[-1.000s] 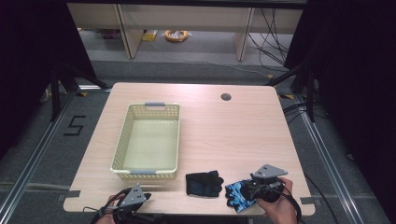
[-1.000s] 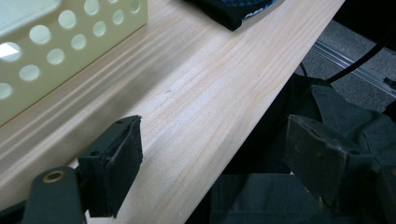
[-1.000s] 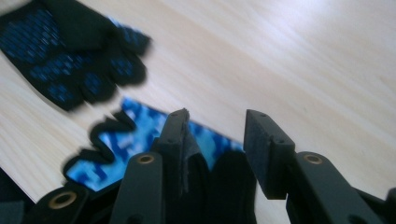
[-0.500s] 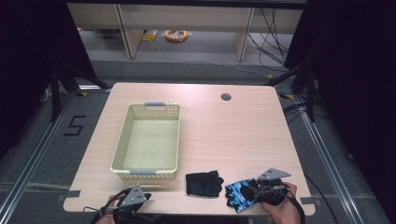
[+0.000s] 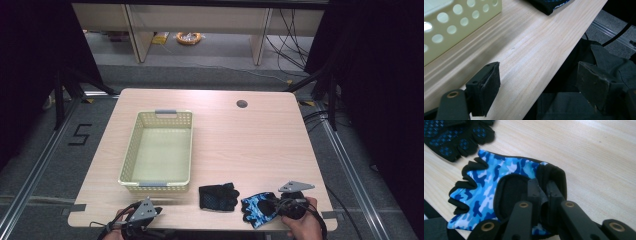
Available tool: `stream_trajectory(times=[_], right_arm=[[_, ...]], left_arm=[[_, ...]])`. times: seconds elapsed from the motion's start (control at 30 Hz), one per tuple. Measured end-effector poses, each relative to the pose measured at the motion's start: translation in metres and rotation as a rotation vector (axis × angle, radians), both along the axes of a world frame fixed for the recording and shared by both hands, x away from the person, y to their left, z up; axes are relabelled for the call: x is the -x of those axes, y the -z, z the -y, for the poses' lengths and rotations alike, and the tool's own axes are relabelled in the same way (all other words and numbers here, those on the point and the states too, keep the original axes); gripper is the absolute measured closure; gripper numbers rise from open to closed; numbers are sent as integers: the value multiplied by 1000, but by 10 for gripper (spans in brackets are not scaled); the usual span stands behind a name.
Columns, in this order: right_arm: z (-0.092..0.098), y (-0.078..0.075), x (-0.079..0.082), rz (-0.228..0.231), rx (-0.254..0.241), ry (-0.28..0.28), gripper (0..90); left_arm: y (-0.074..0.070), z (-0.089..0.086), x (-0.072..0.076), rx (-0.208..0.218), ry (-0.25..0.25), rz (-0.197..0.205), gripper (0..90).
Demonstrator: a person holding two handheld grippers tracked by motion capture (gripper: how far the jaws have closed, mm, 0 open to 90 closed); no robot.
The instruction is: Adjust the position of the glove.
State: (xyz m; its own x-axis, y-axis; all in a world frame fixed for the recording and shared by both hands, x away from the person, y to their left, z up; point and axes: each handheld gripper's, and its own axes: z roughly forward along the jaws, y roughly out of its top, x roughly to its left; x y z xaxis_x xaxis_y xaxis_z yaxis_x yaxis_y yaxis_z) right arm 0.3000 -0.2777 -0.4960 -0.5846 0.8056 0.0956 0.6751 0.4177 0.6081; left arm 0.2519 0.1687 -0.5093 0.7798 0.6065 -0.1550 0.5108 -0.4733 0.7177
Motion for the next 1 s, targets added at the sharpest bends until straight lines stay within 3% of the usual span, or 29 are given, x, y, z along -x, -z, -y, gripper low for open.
stream_trajectory(times=[0.03, 0.1, 0.13, 0.17, 0.2, 0.23, 0.33, 0.4, 0.5, 0.53, 0.57, 0.6, 0.67, 0.73, 0.8, 0.83, 0.97, 1.0], right_arm=[[0, 0, 0, 0, 0, 0, 854], [-1, -3, 3, 6, -46, 42, 859], [0, -5, 3, 39, -48, 25, 859], [-1, -7, 3, 42, -68, 23, 859], [-4, -12, 8, 5, -97, 65, 859], [-3, -12, 7, 41, -109, 37, 859], [-6, -17, 9, 36, -136, 42, 859], [-8, -23, 10, 69, -142, 14, 859], [-10, -28, 12, 63, -136, 11, 859], [-8, -32, 12, 94, -139, -20, 859], [-8, -32, 12, 94, -139, -20, 859], [-10, -39, 16, 84, -165, -21, 860], [-11, -47, 18, 124, -164, -55, 859], [-14, -56, 22, 132, -160, -64, 859], [-15, -60, 23, 147, -155, -80, 859], [-16, -63, 23, 167, -149, -88, 859], [-23, -71, 24, 166, -170, -111, 859], [-25, -73, 23, 179, -158, -148, 859]], left_arm=[[0, 0, 0, 0, 0, 0, 187], [0, 0, 0, 1, 2, 3, 187], [0, 0, -1, -5, 14, 13, 187], [0, 0, -1, -5, 14, 13, 187], [0, 0, -1, -5, 13, 13, 187], [0, 0, -1, -5, 13, 13, 187], [0, 0, -1, -4, 14, 13, 187], [0, 0, -1, -4, 12, 10, 187], [0, 1, 0, 4, 1, 1, 188], [0, 1, 0, 8, 0, -2, 188], [0, 1, 0, 8, 0, -2, 188], [-1, -1, -2, -21, 20, 20, 188], [-1, 0, -1, -6, 2, 4, 188], [-3, 3, 0, 36, 11, 6, 189], [-4, 4, 1, 38, 0, -2, 189], [-7, 6, 1, 47, 7, 12, 191], [-17, 14, 0, 65, 25, 33, 221], [-22, 21, -2, 108, 34, 34, 223]])
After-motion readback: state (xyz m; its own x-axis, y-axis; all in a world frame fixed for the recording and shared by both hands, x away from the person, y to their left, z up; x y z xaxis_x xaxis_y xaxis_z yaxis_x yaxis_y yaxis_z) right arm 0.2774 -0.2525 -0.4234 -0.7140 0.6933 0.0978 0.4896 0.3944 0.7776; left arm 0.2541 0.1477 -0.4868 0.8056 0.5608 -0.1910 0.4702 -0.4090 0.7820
